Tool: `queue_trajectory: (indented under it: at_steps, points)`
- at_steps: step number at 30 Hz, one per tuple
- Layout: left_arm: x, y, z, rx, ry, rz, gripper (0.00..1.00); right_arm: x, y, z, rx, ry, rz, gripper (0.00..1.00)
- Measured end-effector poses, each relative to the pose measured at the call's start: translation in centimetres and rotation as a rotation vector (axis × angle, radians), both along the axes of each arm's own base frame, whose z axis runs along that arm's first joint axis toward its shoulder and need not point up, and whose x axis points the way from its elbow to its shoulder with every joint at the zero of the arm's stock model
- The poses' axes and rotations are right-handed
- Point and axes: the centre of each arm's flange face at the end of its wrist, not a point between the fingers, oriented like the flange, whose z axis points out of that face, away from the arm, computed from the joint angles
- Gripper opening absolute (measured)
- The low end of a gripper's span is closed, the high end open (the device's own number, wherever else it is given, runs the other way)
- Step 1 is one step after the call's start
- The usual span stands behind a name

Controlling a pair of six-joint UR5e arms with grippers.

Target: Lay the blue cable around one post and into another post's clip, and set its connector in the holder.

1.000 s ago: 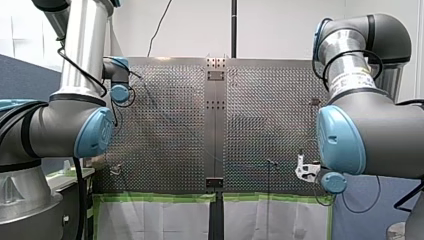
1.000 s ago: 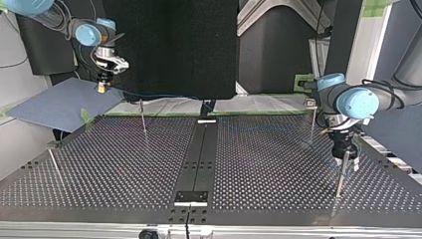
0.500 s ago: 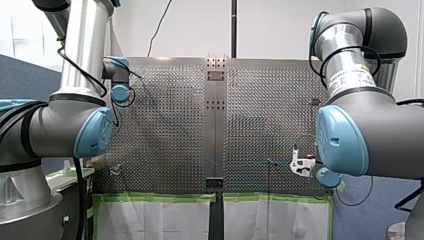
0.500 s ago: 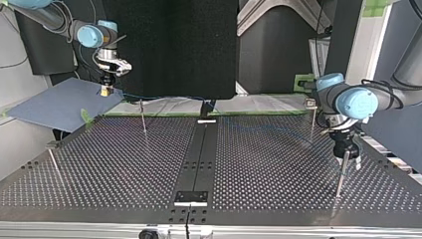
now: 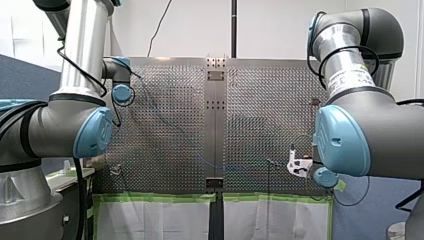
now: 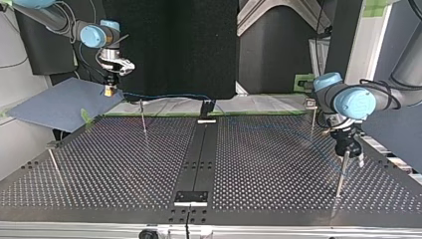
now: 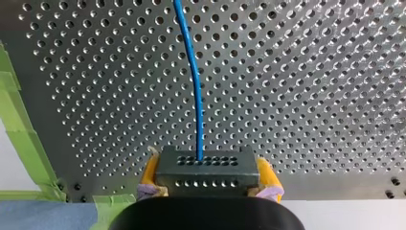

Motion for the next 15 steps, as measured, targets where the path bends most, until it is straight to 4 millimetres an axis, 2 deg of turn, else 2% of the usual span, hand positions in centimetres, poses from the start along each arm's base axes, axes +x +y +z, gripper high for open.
queue_trajectory:
  at_steps: [15]
  points:
    - [-0.10, 0.18, 0.10, -0.110, -0.044, -0.015, 0.98, 0.38, 0.23, -0.13, 0.007, 0.000, 0.006, 0.00]
